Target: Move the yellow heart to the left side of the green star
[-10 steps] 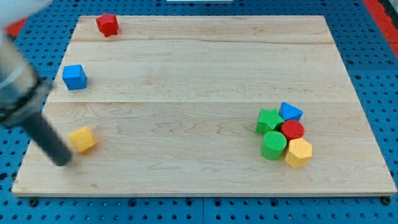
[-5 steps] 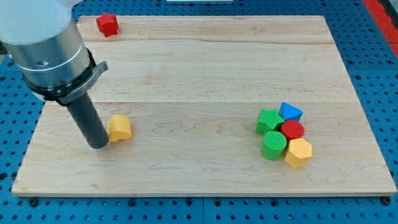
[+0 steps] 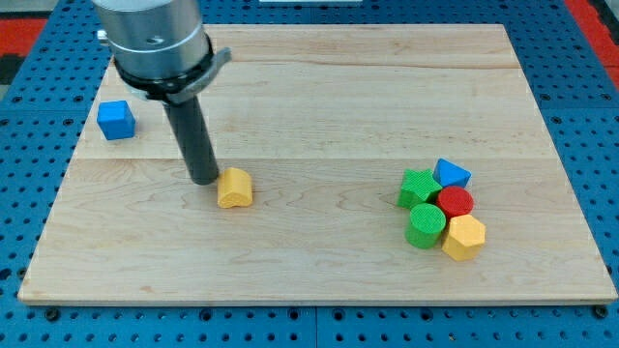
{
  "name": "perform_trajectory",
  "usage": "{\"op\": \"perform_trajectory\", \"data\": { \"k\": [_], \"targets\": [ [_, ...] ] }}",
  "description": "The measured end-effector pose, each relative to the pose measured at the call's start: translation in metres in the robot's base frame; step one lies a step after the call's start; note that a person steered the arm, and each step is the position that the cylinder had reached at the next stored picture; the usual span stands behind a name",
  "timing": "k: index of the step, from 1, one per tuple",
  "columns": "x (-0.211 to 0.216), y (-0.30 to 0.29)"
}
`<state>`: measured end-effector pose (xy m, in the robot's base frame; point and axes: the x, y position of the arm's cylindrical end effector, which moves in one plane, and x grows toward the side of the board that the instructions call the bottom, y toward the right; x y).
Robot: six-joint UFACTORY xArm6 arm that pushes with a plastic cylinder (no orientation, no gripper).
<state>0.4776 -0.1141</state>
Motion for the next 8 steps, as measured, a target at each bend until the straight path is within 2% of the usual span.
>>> {"op": "perform_trajectory", "data": {
  "k": [1, 3, 4, 5, 6, 8],
  "targets": [
    [0.025, 0.014],
    [0.025, 0.074],
    [0.011, 0.077],
    [0.021, 0.091],
    [0.021, 0.134],
    [-0.023, 0.163]
  ]
}}
